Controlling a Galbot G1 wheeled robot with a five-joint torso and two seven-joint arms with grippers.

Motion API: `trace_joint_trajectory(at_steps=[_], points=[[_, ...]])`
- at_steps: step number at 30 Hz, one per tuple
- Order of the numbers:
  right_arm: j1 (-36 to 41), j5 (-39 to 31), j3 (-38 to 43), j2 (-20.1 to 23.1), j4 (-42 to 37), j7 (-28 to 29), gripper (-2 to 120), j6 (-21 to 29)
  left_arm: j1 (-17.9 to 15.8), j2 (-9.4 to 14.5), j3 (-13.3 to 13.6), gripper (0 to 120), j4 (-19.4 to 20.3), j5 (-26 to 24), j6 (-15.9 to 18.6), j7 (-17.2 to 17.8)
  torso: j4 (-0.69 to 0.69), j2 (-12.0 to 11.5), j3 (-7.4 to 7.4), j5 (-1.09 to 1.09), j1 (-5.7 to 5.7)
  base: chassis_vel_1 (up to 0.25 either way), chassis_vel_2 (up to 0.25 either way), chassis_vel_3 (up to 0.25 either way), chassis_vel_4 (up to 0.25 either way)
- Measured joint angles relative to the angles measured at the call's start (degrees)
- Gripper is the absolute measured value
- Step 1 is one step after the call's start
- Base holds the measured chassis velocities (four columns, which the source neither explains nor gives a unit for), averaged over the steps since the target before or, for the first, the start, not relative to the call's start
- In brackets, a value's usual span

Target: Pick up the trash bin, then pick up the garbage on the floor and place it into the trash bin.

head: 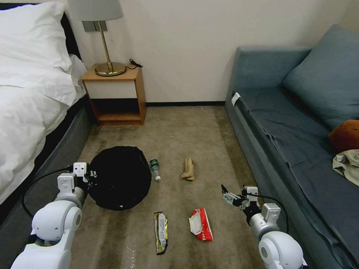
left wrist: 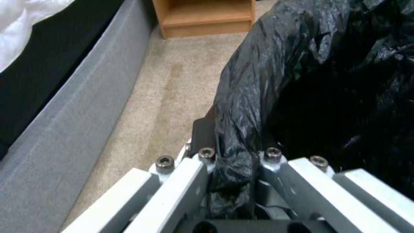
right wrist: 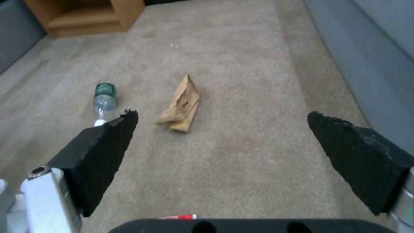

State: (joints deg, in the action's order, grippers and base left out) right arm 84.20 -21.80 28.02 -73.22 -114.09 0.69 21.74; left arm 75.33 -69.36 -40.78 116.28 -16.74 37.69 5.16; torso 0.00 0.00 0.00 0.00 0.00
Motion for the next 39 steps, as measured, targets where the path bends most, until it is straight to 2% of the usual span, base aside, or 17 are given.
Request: trace_joint_trajectory(at_steps=[7, 8, 9, 12, 18, 30, 35, 39], points=[[-3.5, -2.2, -1.9, 4.1, 1.7, -1.1, 100, 3.1, -0.1, -0.2, -0.4, 4, 0.0, 0.1, -0.7, -0.1, 0.0, 0.0, 0.0, 0.01, 0.0, 0.0, 0.0, 0.0, 0.0], [-4.4, -2.9, -2.9, 6.4, 2.5, -1.8, 100, 4.1, -0.2, -0.3, -0.5, 4, 0.2, 0.1, -0.8, -0.1, 0.0, 0.0, 0.0, 0.01, 0.0, 0.0, 0.0, 0.0, 0.0], [-4.4, -2.9, -2.9, 6.4, 2.5, -1.8, 100, 4.1, -0.2, -0.3, -0.5, 4, 0.2, 0.1, -0.8, -0.1, 0.0, 0.0, 0.0, 0.01, 0.0, 0.0, 0.0, 0.0, 0.0], [-6.2, -5.1, -5.2, 10.8, 4.2, -2.8, 100, 6.0, -0.3, -0.9, -0.5, 4, 0.3, 1.2, -1.0, -0.1, 0.0, 0.0, 0.0, 0.01, 0.0, 0.0, 0.0, 0.0, 0.0], [-10.6, -8.2, -10.7, 15.4, 6.9, -4.6, 100, 9.3, 0.0, -1.9, -0.1, 4, 0.2, 2.7, -1.5, -0.6, 0.0, 0.0, 0.0, -0.01, 0.0, 0.0, 0.0, 0.0, 0.0], [-23.0, -14.4, -22.4, 17.6, 15.2, -6.3, 100, 15.0, 1.1, -3.3, 0.5, 4, 1.2, 4.4, -1.5, -0.6, 0.0, 0.0, 0.0, 0.02, 0.0, 0.0, 0.0, 0.0, 0.0], [-26.0, -14.2, -26.3, 17.7, 19.5, -7.5, 100, 15.6, 2.3, -3.9, 0.5, 4, 2.3, 5.8, -1.5, -1.1, 0.01, 0.0, 0.0, 0.01, 0.0, 0.0, 0.0, 0.0, 0.0], [-28.2, -11.5, -30.9, 17.4, 24.7, -9.5, 100, 16.4, 3.8, -4.5, 0.4, 4, 3.8, 7.2, -1.5, -1.6, 0.01, 0.0, 0.0, 0.01, 0.0, 0.0, 0.0, 0.0, 0.0]])
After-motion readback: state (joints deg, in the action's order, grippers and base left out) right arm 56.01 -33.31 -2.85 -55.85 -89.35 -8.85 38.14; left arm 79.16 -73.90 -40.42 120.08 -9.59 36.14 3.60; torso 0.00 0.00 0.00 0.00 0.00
